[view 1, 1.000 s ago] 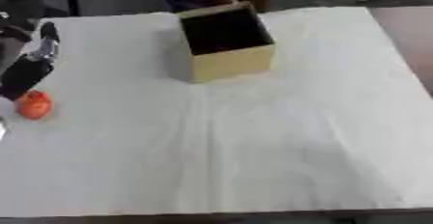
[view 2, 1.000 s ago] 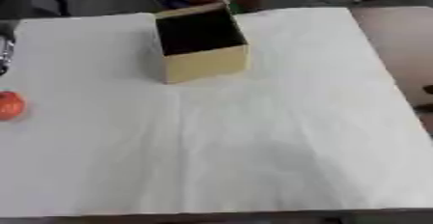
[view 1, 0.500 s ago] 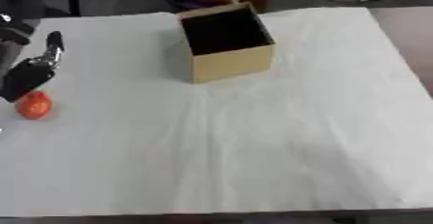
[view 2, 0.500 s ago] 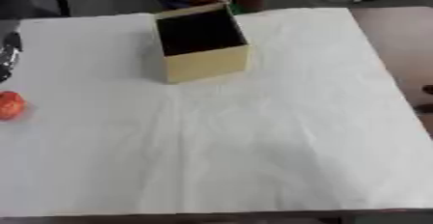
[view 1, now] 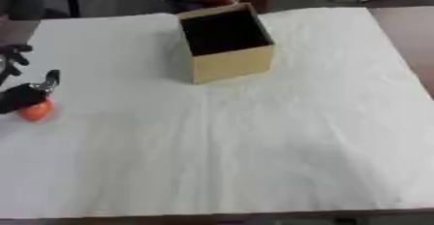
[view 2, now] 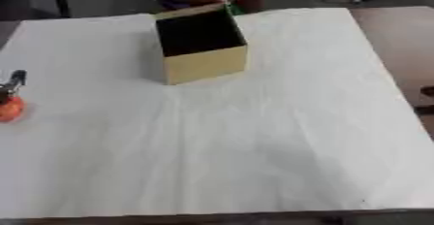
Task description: Pick up objects on the table and place them in the box.
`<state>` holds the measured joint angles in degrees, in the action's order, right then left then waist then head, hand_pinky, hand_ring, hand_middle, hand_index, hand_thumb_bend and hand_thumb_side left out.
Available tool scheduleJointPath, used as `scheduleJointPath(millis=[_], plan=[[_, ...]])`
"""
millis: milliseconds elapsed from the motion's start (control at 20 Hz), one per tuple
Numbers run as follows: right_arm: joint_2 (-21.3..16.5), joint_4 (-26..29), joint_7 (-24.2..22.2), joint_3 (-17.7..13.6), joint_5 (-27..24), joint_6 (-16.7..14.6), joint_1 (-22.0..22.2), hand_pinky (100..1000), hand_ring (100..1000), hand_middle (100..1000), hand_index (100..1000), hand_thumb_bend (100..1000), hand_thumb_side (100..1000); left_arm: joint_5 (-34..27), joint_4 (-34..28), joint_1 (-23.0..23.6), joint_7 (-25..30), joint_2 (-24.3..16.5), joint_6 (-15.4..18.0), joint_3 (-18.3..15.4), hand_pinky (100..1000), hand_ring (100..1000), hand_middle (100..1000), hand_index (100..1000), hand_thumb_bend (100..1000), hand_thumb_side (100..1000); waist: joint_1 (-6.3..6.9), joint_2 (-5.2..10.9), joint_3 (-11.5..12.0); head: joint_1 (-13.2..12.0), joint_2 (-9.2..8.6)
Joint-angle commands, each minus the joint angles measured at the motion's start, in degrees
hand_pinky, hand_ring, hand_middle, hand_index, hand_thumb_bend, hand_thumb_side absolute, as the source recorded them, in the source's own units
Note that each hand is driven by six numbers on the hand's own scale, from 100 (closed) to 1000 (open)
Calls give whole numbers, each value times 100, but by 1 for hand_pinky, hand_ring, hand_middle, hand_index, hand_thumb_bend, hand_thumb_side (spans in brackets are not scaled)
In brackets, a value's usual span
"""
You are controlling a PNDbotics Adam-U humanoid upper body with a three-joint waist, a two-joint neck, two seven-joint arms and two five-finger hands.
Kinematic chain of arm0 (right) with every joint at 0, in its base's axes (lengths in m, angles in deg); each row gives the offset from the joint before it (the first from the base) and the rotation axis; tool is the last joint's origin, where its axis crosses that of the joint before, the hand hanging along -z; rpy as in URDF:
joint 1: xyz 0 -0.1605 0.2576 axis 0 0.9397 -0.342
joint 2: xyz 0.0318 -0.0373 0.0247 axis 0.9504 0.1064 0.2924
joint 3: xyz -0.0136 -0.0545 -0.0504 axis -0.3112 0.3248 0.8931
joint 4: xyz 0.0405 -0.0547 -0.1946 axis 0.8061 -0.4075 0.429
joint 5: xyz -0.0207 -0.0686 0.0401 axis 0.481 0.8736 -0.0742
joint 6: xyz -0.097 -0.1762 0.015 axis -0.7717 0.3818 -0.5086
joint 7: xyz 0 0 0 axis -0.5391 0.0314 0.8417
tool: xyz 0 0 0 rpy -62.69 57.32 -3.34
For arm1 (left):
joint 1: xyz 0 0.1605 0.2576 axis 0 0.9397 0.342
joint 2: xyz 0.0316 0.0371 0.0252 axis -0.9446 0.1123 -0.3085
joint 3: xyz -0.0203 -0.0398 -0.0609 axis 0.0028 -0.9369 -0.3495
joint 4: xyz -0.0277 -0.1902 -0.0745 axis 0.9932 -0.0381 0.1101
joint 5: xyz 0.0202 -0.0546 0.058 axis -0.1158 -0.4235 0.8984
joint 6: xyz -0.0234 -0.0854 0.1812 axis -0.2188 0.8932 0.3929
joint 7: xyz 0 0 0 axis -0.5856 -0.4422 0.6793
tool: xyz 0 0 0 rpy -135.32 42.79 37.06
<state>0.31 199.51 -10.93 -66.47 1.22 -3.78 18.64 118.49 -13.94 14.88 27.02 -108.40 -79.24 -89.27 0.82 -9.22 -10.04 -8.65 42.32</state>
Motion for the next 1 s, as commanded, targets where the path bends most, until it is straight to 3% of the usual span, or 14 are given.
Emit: scheduleJointPath(millis=[50,450,1000], plan=[[-83,119,-7,-45,27,11,-25,724,1000,747,964,100,467,77,242,-121,284,-364,52,-110,806,679,693,902,321,470,10,67,-1,13,15],[-70,105,-34,-36,29,26,-22,724,1000,747,964,100,470,183,990,-341,775,-645,267,-56,803,683,702,902,300,411,15,64,-2,15,21],[-48,103,-49,-38,46,25,-24,724,1000,747,964,100,470,479,1457,-460,1193,-626,456,89,800,682,696,897,295,397,7,34,-18,-9,31]])
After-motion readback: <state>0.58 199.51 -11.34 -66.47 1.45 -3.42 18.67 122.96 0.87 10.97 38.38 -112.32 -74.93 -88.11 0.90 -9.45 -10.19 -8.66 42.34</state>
